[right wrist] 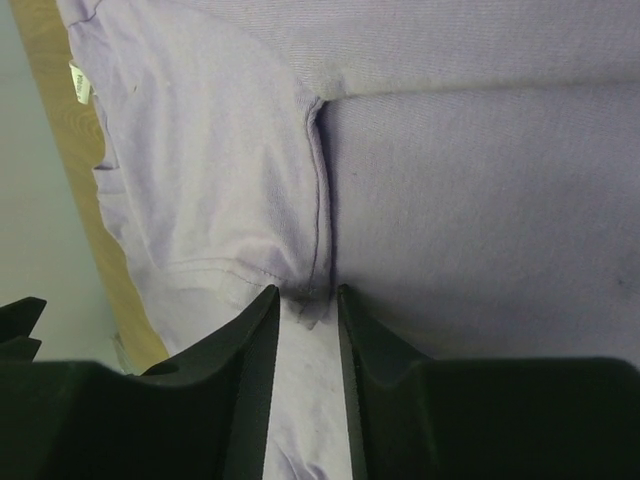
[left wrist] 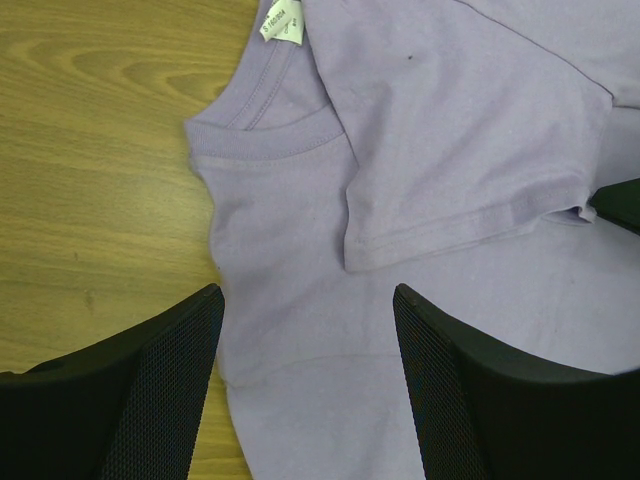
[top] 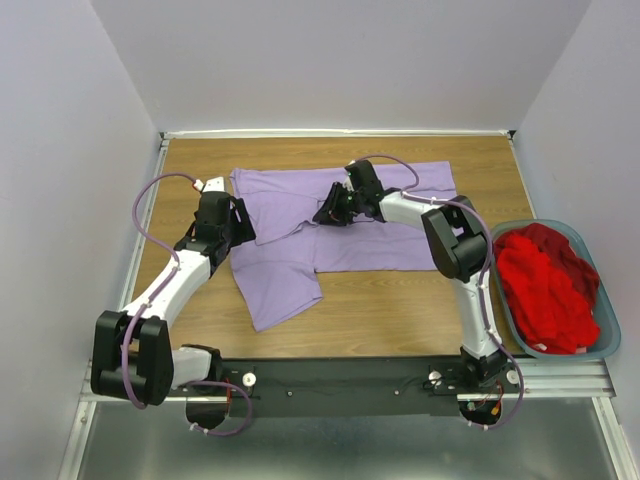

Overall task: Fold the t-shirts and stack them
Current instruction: Fold the tshirt

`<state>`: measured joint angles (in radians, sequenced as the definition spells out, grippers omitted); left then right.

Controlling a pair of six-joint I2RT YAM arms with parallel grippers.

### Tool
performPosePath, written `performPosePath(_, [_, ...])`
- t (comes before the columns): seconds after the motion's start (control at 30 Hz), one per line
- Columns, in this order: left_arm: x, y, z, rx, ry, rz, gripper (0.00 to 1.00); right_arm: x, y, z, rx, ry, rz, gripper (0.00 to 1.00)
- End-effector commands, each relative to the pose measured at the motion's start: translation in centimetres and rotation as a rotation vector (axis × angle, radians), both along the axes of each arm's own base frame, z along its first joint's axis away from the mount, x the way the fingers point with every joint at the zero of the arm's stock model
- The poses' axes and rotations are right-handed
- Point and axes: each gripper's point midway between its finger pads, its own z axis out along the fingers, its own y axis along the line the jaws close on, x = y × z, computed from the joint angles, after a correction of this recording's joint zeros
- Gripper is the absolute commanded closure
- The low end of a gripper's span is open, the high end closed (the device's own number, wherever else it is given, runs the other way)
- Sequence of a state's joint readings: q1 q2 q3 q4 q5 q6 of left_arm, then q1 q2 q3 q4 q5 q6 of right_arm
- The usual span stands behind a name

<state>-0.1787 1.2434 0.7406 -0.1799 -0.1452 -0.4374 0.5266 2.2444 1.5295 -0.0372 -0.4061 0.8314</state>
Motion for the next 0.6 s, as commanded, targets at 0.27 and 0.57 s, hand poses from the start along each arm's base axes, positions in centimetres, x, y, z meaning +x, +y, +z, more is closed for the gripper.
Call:
performPosePath(0.27, [0.6, 0.0, 0.2, 0.011, -0.016, -0.003, 0.23, -1.0, 1.2, -1.3, 0.008, 0.024, 0.033, 0.73])
performPosePath(0.57, [0.5, 0.1, -0.1, 0.015, -0.005, -0.003, 0.23, -1.1, 0.7, -0.2, -0.007, -0.017, 0.04, 0.9])
